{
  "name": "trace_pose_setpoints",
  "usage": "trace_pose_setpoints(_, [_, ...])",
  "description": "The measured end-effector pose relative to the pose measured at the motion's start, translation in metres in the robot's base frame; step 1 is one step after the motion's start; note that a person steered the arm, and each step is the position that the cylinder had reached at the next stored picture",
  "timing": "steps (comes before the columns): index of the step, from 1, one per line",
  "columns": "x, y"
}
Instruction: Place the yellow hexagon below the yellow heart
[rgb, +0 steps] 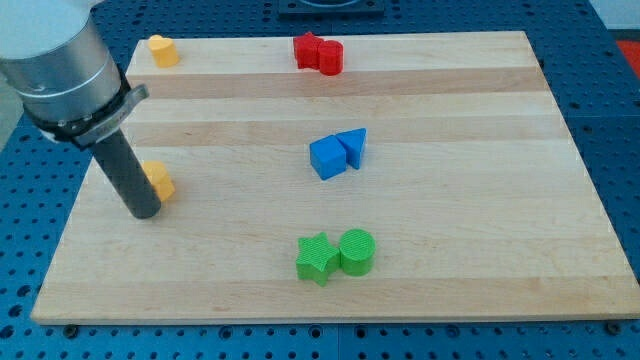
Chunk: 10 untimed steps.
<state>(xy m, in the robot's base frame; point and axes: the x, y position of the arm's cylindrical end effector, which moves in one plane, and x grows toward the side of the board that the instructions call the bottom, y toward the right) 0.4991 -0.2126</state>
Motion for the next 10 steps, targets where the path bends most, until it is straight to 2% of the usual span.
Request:
trace_pose_setpoints(1, [0.031,0.002])
trace_pose_setpoints(2, [0.003,0.001])
trace_pose_setpoints(3, [-0.073,0.000])
trace_pose_setpoints(4, [-0.102,0.000])
trace_pose_setpoints(5, [-0.079,0.019])
trace_pose_setpoints(6, [-0.100,0.030])
trace_pose_setpoints(7, [-0.155,0.023])
trace_pose_setpoints(8, [-0.161,0.007])
trace_pose_setpoints(9, [-0.102,0.011])
trace_pose_setpoints(10, [-0.096,-0.039])
